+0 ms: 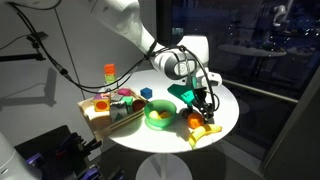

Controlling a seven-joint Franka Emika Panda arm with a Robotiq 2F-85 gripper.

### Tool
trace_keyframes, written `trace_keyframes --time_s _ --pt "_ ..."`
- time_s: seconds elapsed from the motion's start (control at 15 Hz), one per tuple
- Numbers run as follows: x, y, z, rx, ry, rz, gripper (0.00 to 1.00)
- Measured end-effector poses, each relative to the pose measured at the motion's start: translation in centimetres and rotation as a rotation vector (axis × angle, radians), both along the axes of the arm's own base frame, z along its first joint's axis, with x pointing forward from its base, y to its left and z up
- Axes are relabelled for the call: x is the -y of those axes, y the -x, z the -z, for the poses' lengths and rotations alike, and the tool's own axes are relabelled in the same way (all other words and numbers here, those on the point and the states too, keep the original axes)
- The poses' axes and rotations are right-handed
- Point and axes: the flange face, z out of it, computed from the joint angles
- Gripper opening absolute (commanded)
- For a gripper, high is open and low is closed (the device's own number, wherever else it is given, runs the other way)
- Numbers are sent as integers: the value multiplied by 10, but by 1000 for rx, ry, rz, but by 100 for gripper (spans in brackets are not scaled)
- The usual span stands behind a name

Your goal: Pick up the orange toy from the table and put it in the green bowl

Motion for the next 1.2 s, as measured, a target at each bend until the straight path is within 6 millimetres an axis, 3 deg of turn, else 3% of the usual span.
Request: trace_keyframes --time_s 0.13,0.2,0.27,0.4,0.47,1.0,1.2 --pt "0 -1 4 -1 1 -1 100" --pt "0 -1 6 -4 0 -1 75" --pt "0 0 8 -7 -1 -1 73" --pt "0 0 11 -12 -2 -1 56" --pt "0 0 13 -14 -2 0 53" --pt "2 0 9 -15 -5 19 53" --pt "0 -1 -4 -1 -13 26 53"
